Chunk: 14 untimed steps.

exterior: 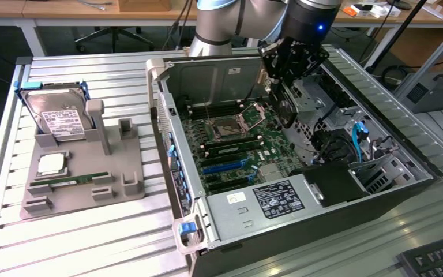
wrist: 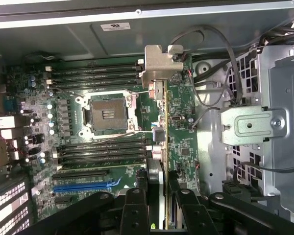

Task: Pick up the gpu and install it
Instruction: 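Pick up the gpu and move the gpu toward the slot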

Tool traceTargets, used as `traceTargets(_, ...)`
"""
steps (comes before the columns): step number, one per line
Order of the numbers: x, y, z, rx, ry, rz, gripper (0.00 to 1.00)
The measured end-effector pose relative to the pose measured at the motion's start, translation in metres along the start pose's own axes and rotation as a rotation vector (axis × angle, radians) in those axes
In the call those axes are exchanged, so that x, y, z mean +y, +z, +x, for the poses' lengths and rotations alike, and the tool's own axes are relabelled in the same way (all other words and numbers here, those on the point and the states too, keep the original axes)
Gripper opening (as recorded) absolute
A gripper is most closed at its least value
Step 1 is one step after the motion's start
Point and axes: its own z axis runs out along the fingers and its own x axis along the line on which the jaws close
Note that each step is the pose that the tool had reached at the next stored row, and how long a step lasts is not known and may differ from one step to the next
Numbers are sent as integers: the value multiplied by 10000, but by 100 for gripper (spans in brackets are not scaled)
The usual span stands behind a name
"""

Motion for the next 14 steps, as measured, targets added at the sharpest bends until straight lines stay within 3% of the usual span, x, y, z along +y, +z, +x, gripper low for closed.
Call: traceTargets(14, -1, 79, 2, -1, 1, -1, 27)
